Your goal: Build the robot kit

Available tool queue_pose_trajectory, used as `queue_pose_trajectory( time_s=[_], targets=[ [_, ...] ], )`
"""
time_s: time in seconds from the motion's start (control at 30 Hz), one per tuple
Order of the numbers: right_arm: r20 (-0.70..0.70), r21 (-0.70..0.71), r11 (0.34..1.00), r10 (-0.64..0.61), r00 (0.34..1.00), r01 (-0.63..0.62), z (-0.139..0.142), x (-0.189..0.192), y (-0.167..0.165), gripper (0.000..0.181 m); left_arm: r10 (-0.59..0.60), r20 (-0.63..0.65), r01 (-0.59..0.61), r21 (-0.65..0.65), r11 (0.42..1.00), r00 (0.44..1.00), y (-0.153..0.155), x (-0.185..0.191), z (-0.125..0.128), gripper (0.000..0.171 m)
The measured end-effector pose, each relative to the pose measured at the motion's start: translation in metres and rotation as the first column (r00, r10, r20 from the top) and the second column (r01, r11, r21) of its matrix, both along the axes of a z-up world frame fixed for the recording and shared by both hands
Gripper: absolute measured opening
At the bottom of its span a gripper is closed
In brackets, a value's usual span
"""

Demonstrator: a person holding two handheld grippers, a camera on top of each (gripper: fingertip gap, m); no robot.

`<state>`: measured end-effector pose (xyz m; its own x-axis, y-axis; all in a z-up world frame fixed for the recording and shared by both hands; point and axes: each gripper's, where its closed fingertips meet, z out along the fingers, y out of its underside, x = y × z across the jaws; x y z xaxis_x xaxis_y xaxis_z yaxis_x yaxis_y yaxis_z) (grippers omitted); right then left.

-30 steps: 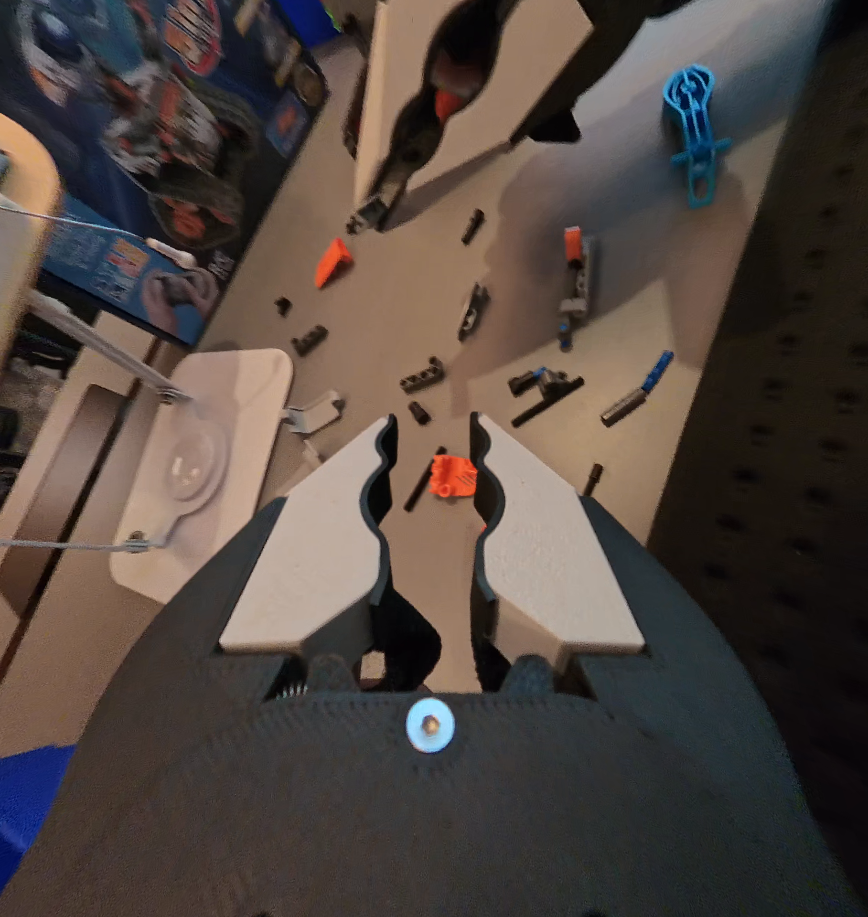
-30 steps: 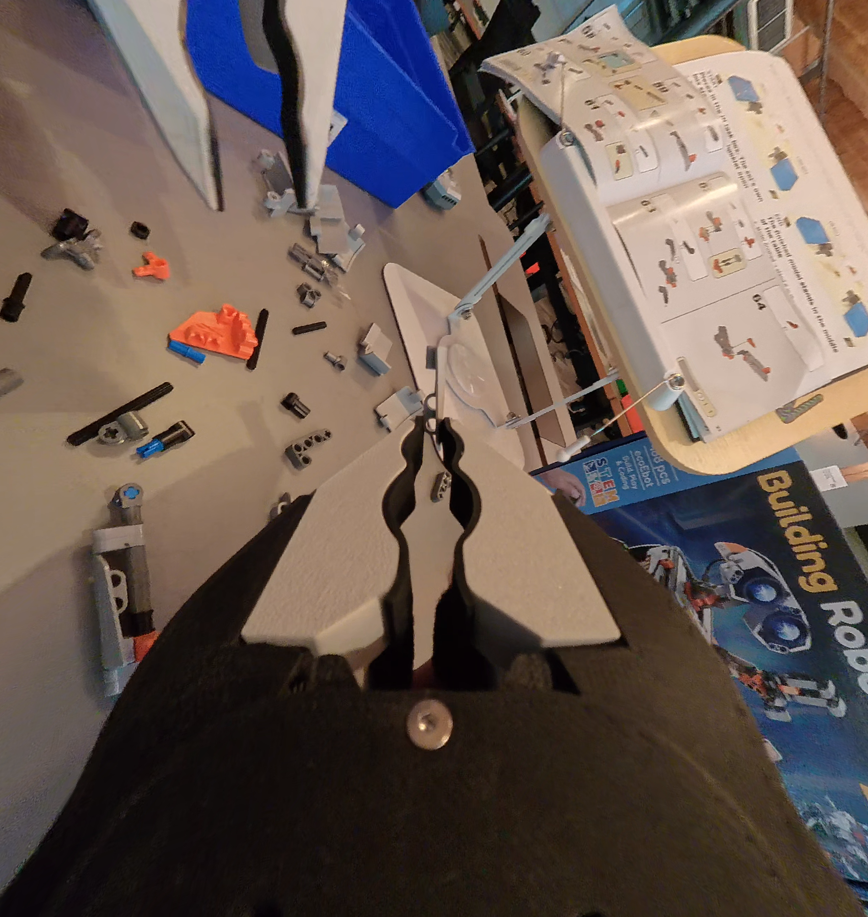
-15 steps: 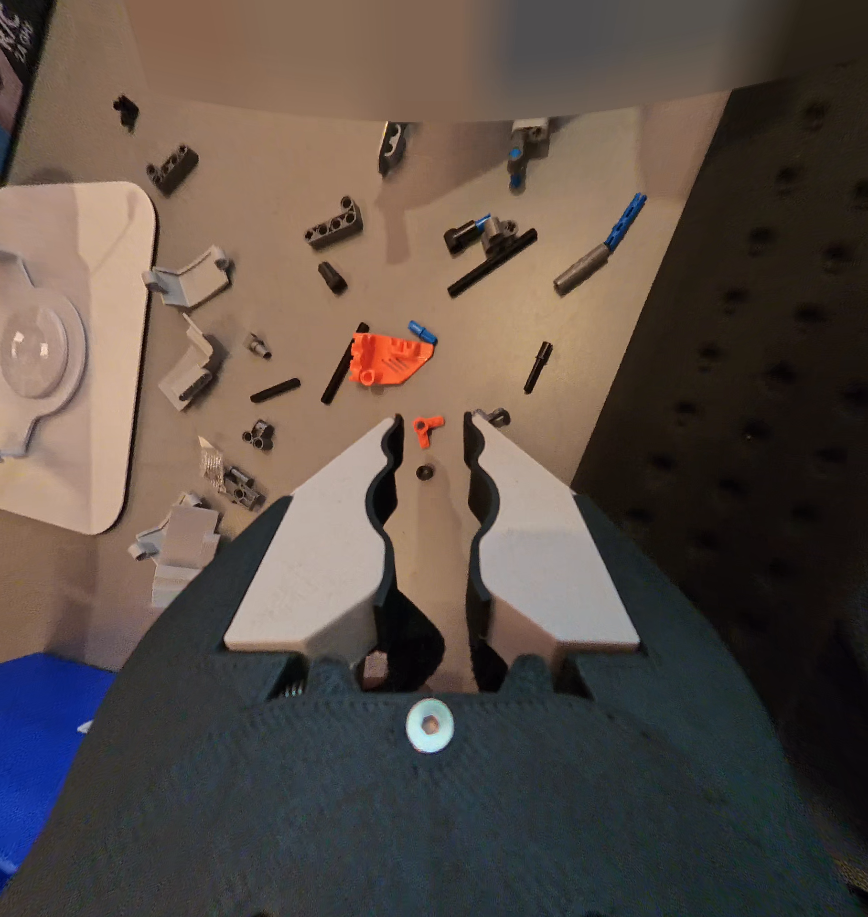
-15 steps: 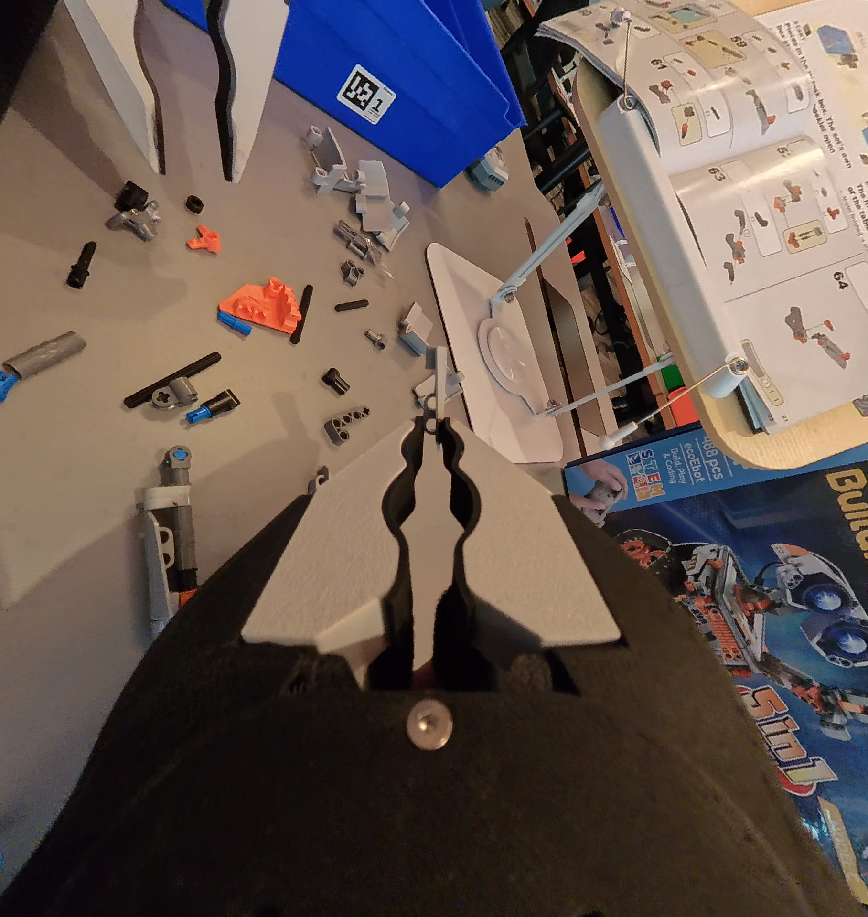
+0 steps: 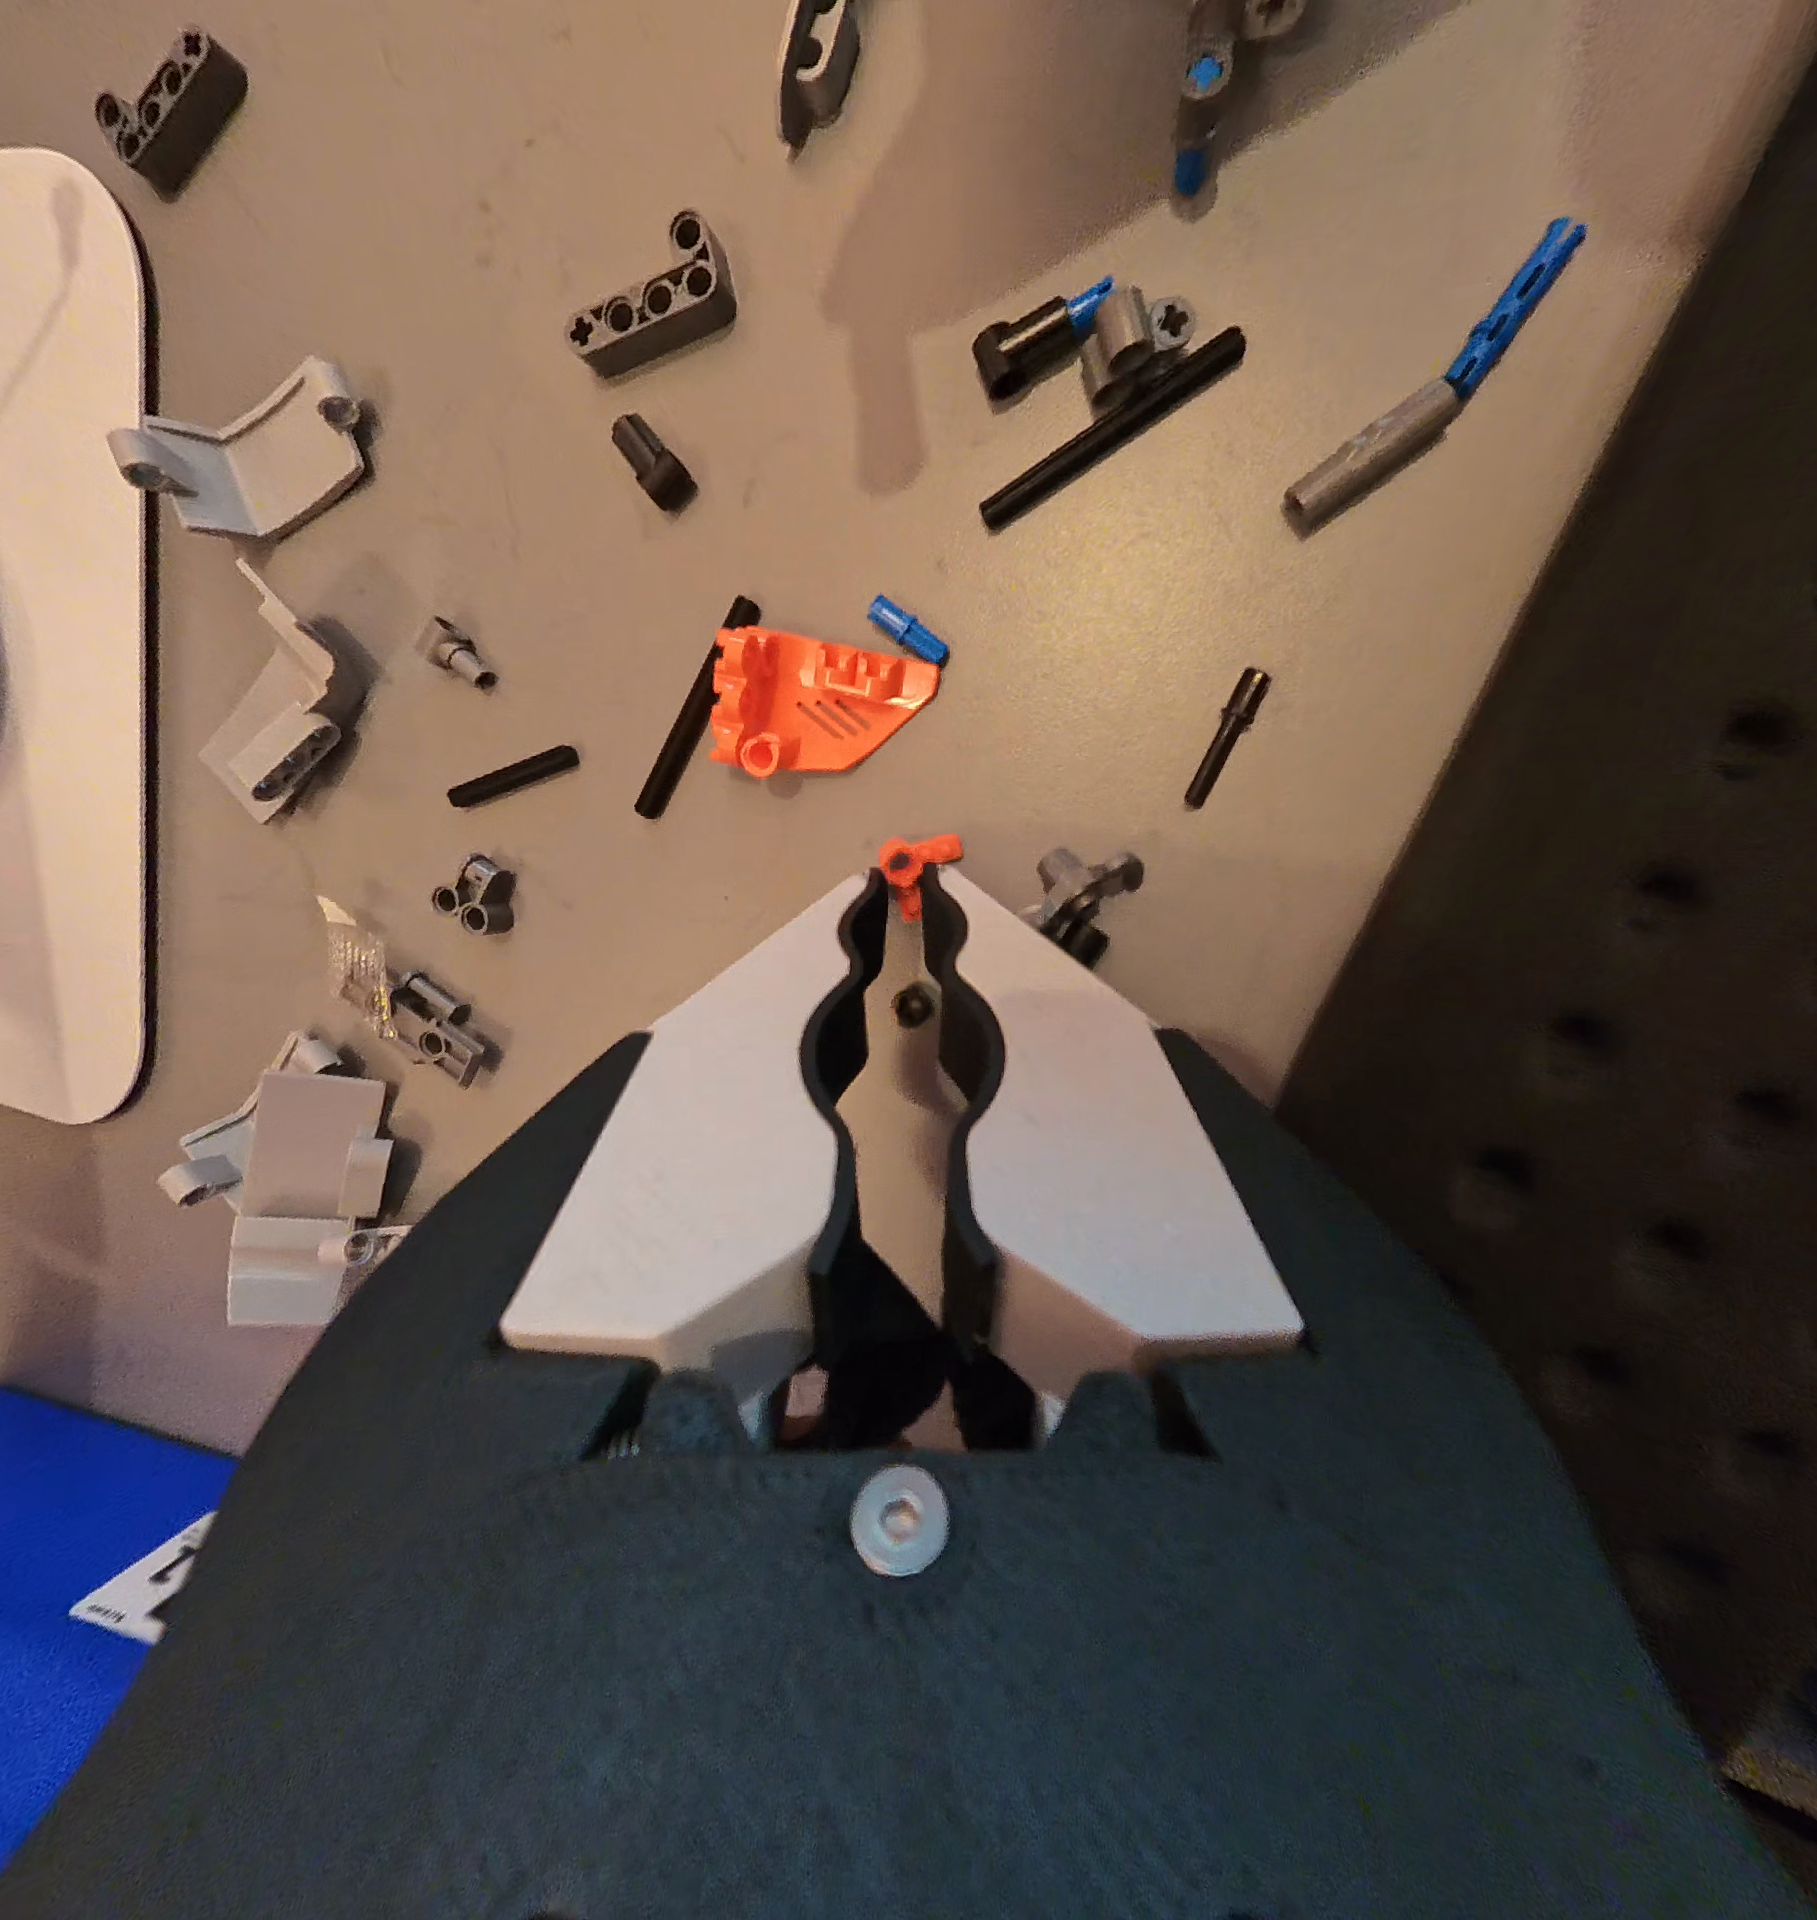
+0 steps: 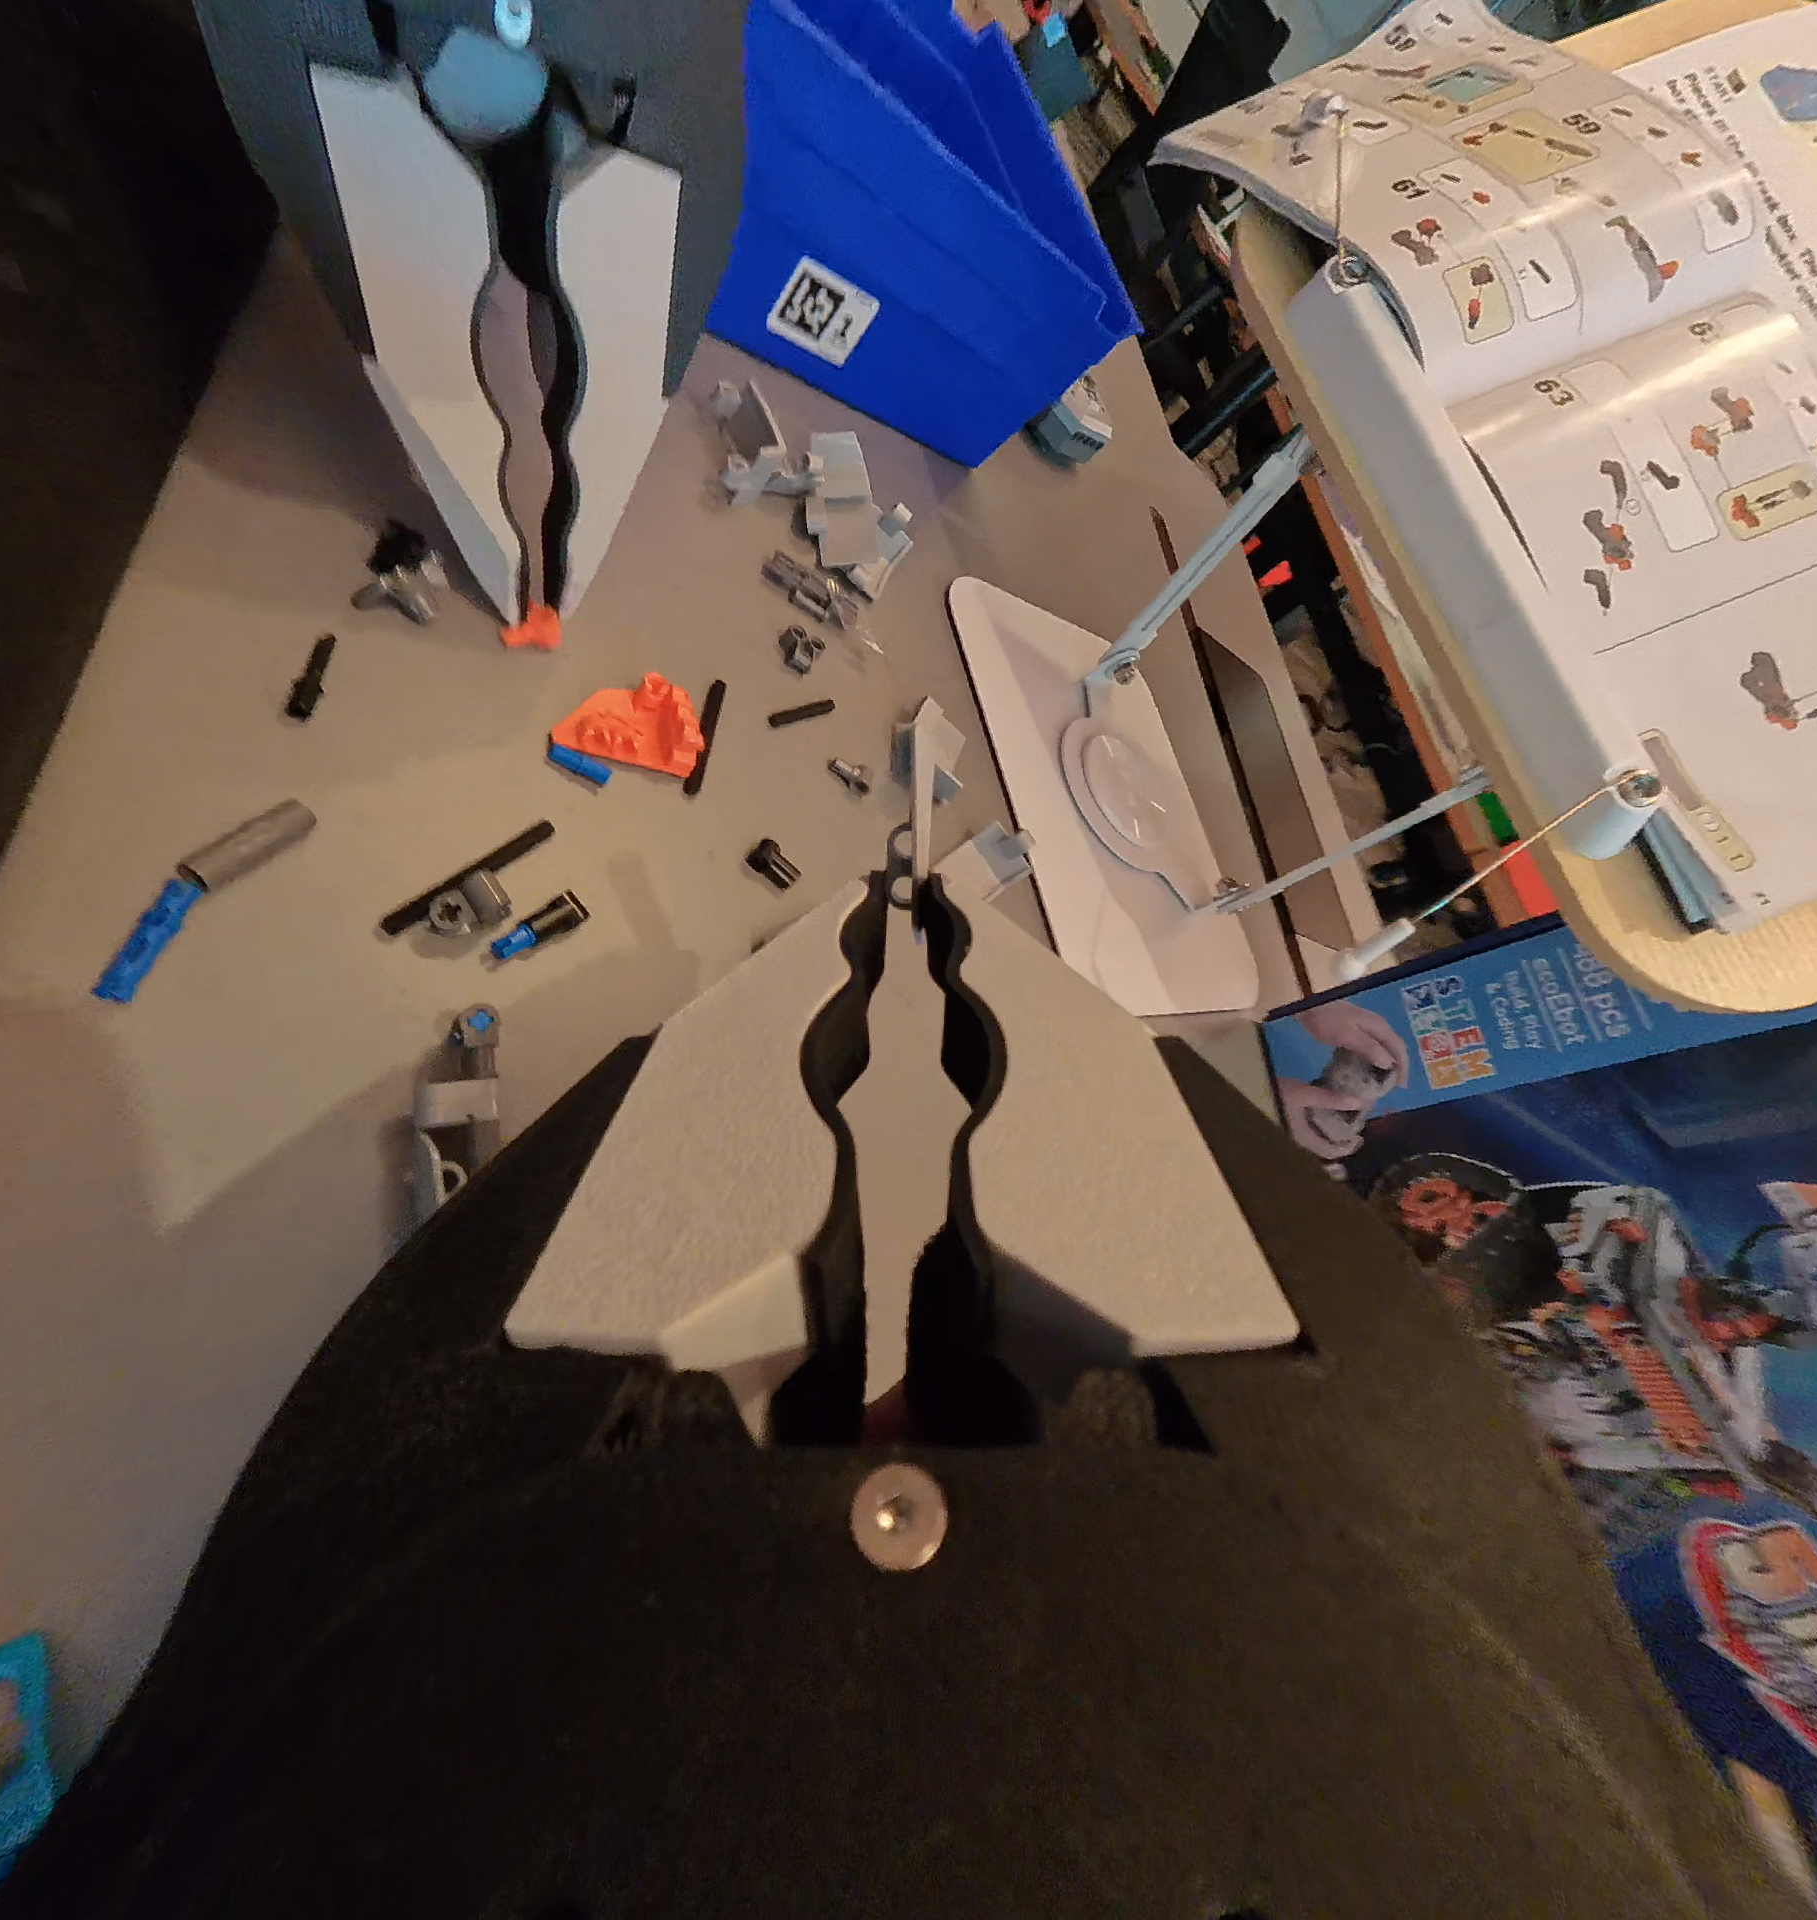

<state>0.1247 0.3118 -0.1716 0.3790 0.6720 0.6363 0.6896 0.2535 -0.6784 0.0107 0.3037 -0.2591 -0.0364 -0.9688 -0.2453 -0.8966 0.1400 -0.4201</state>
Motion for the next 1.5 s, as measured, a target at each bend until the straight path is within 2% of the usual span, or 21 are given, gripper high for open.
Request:
queue_pose_trajectory(
  time_s=[0.17, 0.47, 0.63, 0.73, 0.9, 1.33, 1.5],
  targets=[
    [-0.266, -0.171, 0.984, 0.003, 0.964, -0.051, 0.016, 0.000, -0.001, 0.004, 0.045, 0.072, -0.045, 0.005, 0.999, 0.996, 0.004, 0.008, 0.002, 0.005],
    [-0.464, -0.310, 0.945, -0.056, 0.884, -0.103, 0.027, 0.008, 0.005, 0.004, 0.112, 0.285, -0.111, -0.017, 0.994, 0.952, 0.012, 0.033, 0.032, 0.004],
    [-0.398, -0.271, 0.960, -0.041, 0.917, -0.075, 0.021, 0.009, 0.005, 0.004, 0.098, 0.226, -0.090, -0.045, 0.995, 0.969, -0.002, 0.040, 0.018, 0.004],
    [-0.375, -0.259, 0.963, -0.031, 0.926, -0.073, 0.020, 0.007, 0.004, 0.004, 0.049, 0.215, -0.038, -0.054, 0.998, 0.975, -0.014, 0.048, 0.010, 0.004],
    [-0.338, -0.246, 0.967, -0.019, 0.941, -0.069, 0.014, 0.005, 0.002, 0.004, 0.043, 0.189, -0.035, -0.045, 0.998, 0.981, -0.014, 0.048, 0.001, 0.005],
    [-0.290, -0.234, 0.970, -0.011, 0.957, -0.060, 0.006, 0.003, 0.002, 0.004, 0.072, 0.204, -0.059, -0.070, 0.996, 0.976, -0.016, 0.048, 0.000, 0.004],
    [-0.294, -0.242, 0.968, -0.014, 0.956, -0.060, 0.006, 0.003, 0.002, 0.004, 0.060, 0.207, -0.034, -0.125, 0.992, 0.976, -0.026, 0.049, 0.001, 0.012]
  ],
)
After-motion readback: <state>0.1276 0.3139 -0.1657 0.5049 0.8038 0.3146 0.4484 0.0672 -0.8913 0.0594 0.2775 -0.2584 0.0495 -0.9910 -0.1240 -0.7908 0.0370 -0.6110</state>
